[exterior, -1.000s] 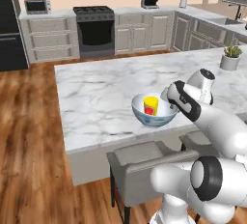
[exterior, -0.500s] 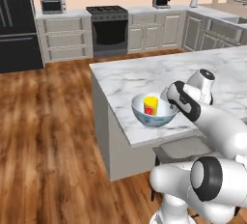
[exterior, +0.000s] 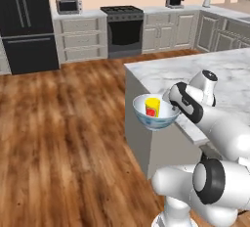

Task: Place the cup inside the bowl on the dining table and move the bowl to any counter.

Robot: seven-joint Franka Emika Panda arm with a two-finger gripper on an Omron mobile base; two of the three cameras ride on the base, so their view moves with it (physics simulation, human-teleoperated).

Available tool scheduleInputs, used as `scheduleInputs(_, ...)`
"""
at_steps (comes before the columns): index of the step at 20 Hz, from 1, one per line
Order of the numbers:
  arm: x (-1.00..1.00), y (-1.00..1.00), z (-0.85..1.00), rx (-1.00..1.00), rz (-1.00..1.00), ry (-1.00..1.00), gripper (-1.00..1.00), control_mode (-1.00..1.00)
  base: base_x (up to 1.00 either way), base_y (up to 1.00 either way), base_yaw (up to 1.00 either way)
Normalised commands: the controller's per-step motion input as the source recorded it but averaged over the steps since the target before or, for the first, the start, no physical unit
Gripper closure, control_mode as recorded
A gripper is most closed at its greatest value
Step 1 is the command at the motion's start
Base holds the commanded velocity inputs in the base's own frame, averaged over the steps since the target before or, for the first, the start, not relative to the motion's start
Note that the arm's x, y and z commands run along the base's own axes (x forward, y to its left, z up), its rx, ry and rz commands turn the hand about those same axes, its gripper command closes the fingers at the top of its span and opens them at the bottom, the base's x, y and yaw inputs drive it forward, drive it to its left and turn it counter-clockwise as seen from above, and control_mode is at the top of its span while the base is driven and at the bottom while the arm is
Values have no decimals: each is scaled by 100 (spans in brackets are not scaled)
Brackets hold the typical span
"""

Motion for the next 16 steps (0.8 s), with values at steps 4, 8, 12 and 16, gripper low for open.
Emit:
scheduleInputs(4, 0, 0, 0, 0, 0, 0, 100, 100, 41, 100, -5)
scheduleInputs(8, 0, 0, 0, 0, 0, 0, 100, 100, 81, 99, -8)
scheduleInputs(12, 0, 0, 0, 0, 0, 0, 100, 100, 100, 100, -13)
scheduleInputs(16, 0, 0, 0, 0, 0, 0, 100, 100, 100, 97, -16)
